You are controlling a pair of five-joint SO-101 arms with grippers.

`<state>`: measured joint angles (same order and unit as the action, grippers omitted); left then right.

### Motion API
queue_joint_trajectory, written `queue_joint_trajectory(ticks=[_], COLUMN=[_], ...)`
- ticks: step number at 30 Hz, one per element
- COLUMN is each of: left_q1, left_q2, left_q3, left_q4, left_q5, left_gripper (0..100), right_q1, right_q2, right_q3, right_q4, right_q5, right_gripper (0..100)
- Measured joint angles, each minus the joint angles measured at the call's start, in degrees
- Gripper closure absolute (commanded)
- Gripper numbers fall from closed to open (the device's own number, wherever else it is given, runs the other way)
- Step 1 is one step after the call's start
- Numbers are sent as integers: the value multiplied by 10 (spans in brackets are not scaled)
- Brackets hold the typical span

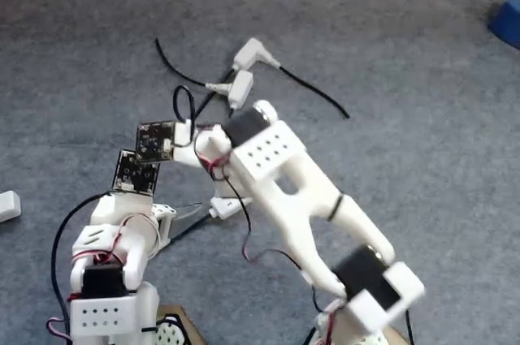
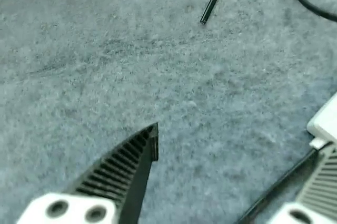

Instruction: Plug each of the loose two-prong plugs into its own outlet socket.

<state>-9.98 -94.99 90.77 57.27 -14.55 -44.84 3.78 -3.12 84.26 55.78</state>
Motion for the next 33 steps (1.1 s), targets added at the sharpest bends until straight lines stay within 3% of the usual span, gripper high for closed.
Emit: queue_joint_trajectory(ticks=[7, 16, 24, 33], left_q1=[-14, -24, -43, -97], left_q2=[223, 500, 529, 484], left_q3=[-74, -164, -178, -202], left_q4=[-78, -144, -157, -178], left_q5=[-2, -2, 5, 81], left_gripper=[568, 569, 569, 569], right_q1=[11, 7, 16, 53], right_q2=[34, 69, 112, 113], right_q3=[-96, -97, -97, -98], right_q4=[88, 97, 80, 73], right_q5=[109, 203, 230, 245], right_gripper=[990, 990, 990, 990])
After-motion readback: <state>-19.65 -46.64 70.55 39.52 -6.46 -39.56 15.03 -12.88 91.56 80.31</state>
